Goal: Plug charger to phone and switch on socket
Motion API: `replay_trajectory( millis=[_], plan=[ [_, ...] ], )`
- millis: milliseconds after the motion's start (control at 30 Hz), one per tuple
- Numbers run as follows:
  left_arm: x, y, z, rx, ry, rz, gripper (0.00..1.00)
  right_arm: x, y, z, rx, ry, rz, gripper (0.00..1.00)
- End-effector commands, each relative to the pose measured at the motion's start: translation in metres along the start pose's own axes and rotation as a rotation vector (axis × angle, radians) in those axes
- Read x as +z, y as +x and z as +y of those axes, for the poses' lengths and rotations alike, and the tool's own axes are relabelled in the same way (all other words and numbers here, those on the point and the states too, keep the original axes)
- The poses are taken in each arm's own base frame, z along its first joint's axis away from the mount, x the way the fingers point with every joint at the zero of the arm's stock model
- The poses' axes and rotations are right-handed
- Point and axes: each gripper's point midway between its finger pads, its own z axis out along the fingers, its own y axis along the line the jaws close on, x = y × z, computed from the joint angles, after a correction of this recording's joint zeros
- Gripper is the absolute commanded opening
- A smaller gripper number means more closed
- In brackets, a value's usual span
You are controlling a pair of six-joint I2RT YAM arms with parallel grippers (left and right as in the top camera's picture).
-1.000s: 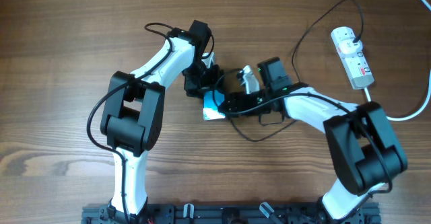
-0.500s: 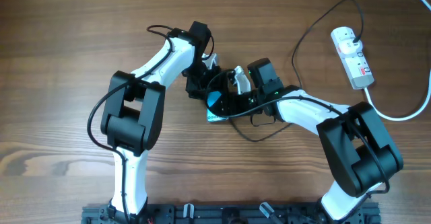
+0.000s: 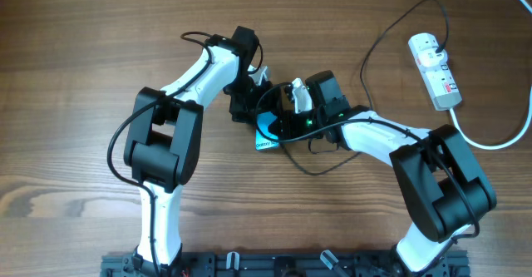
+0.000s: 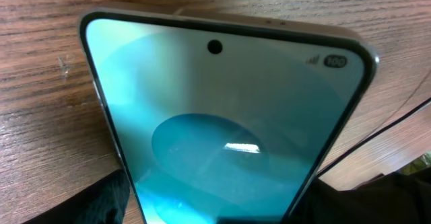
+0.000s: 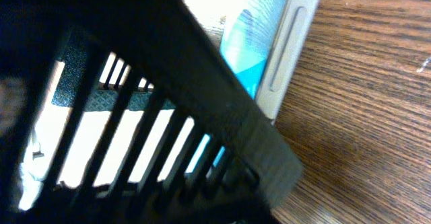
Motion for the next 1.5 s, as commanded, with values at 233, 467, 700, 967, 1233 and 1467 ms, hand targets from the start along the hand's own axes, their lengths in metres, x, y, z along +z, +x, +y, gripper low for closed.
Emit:
replay_trajectory(
  millis=[233,467,700,967,1233,1467],
  plan=[
    [0.007,0.004,-0.003,0.006,0.027,0.029,1.00,0.003,0.002,0.002,-0.005,-0.015,0.012,0.04],
    [0.005,0.004,-0.003,0.032,0.028,0.026,0.94,0.003,0.003,0.004,0.055,-0.025,0.017,0.04],
    [-0.035,0.000,-0.020,0.091,0.154,-0.043,0.94,0.001,0.006,0.028,0.046,-0.158,0.056,0.04],
    [-0.126,0.004,-0.055,0.205,0.528,-0.168,0.91,-0.042,-0.023,0.115,-0.027,-0.622,0.058,0.04],
    [-0.182,0.017,-0.074,0.305,0.737,-0.247,0.82,-0.102,-0.063,0.145,-0.039,-0.800,-0.032,0.04],
    [-0.210,0.029,-0.098,0.389,0.919,-0.251,0.76,-0.112,-0.078,0.129,0.001,-0.783,-0.083,0.05]
  ],
)
